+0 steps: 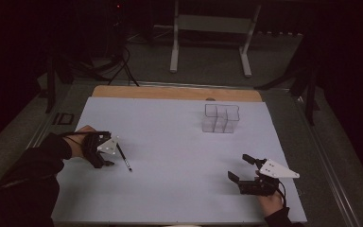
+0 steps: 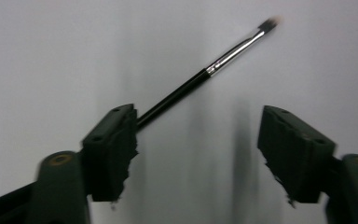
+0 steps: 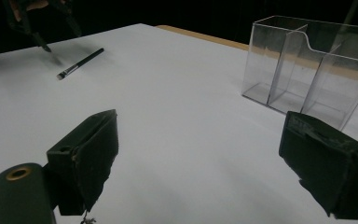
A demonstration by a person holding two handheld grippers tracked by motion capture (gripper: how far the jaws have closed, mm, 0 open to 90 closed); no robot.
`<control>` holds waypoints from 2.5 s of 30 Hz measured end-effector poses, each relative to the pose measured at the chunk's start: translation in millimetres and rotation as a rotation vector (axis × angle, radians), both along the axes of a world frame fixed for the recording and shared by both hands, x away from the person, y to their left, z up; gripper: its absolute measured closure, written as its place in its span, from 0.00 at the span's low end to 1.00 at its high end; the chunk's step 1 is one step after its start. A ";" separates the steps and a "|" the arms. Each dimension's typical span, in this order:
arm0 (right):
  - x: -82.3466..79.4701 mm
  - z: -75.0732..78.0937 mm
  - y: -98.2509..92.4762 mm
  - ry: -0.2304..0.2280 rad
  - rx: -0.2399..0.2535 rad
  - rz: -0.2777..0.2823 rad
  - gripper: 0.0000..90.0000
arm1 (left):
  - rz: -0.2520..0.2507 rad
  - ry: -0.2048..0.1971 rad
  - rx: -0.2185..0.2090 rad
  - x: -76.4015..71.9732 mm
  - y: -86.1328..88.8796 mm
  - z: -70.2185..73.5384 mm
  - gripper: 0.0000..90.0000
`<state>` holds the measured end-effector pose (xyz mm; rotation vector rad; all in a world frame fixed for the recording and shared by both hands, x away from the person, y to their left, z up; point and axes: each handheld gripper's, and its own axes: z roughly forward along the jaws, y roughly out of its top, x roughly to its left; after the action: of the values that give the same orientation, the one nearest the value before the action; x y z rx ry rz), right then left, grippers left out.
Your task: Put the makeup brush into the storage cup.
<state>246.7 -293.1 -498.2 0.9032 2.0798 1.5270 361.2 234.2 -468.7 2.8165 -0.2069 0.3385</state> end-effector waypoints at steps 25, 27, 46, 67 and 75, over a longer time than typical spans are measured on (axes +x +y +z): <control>-0.7 -0.6 -3.5 0.003 0.024 -0.007 0.15 | -0.356 0.011 0.086 19.7 -28.5 -6.9 0.63; -0.3 -0.8 -4.0 0.004 0.030 -0.005 0.15 | -0.380 0.024 0.092 22.5 -30.6 -8.6 0.63; -1.1 -0.3 -4.8 -0.001 0.032 -0.005 0.15 | -0.496 0.080 0.264 30.7 -51.8 -24.1 0.80; -1.9 0.6 -6.2 -0.003 0.033 -0.016 0.15 | -0.005 0.111 0.167 39.3 -45.1 15.7 0.95; -1.6 0.5 -6.3 -0.002 0.032 -0.019 0.15 | 0.175 0.074 -0.022 38.1 -38.2 36.0 0.95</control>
<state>245.1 -299.4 -497.7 0.9304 2.0454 1.5549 399.2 196.0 -432.7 2.8255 0.0596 0.2717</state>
